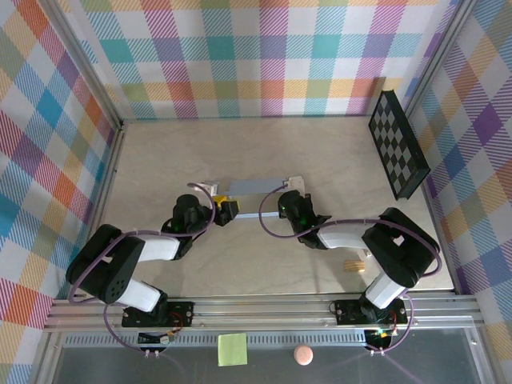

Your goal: Fold the paper box

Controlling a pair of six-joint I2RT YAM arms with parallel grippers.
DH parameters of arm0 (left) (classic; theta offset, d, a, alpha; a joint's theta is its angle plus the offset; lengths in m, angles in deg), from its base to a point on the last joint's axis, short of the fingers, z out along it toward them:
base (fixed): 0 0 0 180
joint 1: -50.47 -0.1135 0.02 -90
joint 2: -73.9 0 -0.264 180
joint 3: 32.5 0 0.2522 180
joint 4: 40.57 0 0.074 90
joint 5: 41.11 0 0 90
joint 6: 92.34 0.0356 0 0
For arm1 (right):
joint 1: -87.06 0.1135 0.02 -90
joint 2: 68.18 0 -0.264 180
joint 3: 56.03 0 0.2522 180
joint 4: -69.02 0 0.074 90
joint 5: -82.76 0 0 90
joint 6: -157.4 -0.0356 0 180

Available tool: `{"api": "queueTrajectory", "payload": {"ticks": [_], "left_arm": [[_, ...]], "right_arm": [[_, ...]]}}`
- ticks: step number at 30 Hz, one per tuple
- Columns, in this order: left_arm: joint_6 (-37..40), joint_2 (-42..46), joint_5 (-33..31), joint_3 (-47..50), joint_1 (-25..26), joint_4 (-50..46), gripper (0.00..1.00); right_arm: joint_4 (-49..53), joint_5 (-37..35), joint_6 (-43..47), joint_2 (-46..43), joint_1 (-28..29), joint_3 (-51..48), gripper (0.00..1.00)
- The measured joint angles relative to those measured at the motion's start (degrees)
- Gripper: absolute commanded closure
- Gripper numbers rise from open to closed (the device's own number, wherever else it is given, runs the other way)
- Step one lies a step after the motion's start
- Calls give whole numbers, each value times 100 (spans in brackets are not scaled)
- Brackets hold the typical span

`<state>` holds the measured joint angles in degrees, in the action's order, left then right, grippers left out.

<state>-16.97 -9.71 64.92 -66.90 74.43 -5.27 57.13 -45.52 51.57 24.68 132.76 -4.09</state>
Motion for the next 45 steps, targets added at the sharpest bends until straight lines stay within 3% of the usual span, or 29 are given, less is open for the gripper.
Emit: {"api": "queueTrajectory", "payload": {"ticks": [4, 10, 17, 21, 25, 30, 36, 45], "left_arm": [[-57, 304, 162, 177, -138, -332, 34], [-59, 1095, 391, 232, -195, -1143, 37], [-188, 3021, 133, -232, -205, -3318, 36], [-278, 3445, -114, -1043, -214, -4328, 35], [-382, 2938, -2, -1799, -216, -4721, 41], [-551, 1473, 501, -2618, -216, -4913, 47], [-706, 280, 975, -3003, -184, -4916, 49], [-791, -461, 1255, -3126, -118, -4909, 50]], "right_arm": [[177, 0, -20, 33, 4, 140, 100], [341, 2, -59, 63, 7, 247, 100], [457, 136, -127, 85, 4, 273, 100], [562, 240, -151, 85, 4, 278, 100], [675, 409, -173, 85, 4, 289, 100], [793, 579, -177, 118, 4, 374, 100], [964, 693, -216, 122, 4, 439, 98], [1421, 1176, -319, 107, 7, 540, 78]]}}
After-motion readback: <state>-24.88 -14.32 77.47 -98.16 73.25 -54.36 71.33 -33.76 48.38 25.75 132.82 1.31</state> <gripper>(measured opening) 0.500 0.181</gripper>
